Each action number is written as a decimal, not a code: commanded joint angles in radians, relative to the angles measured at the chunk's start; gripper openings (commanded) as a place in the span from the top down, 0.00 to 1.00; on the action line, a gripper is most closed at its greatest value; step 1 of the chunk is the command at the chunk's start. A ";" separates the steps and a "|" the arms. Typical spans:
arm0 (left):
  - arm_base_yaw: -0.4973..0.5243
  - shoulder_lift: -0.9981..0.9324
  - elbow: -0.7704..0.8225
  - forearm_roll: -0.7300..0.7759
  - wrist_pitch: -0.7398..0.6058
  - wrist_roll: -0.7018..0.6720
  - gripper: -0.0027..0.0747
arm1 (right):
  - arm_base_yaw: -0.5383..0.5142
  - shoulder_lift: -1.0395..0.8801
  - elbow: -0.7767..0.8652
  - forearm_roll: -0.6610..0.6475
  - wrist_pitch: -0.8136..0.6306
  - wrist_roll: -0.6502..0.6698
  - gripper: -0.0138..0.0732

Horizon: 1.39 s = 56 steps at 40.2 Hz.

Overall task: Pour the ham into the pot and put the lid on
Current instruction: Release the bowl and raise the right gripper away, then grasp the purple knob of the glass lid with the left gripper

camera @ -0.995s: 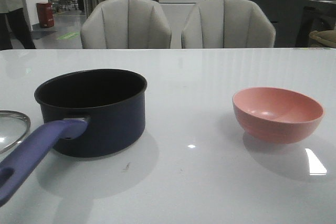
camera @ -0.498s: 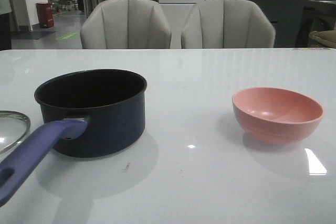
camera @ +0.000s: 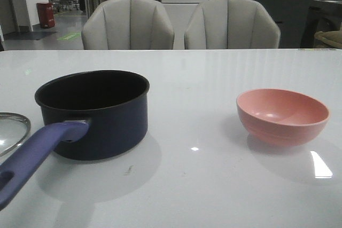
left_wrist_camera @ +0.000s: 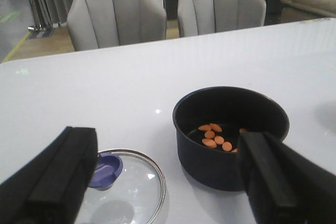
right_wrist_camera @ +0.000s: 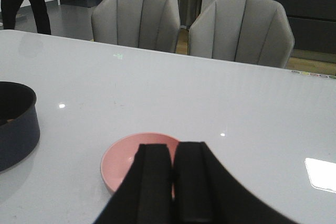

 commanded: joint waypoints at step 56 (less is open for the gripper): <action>0.305 1.523 -1.034 -0.129 0.575 -0.140 0.11 | -0.001 0.007 -0.028 0.002 -0.079 0.000 0.65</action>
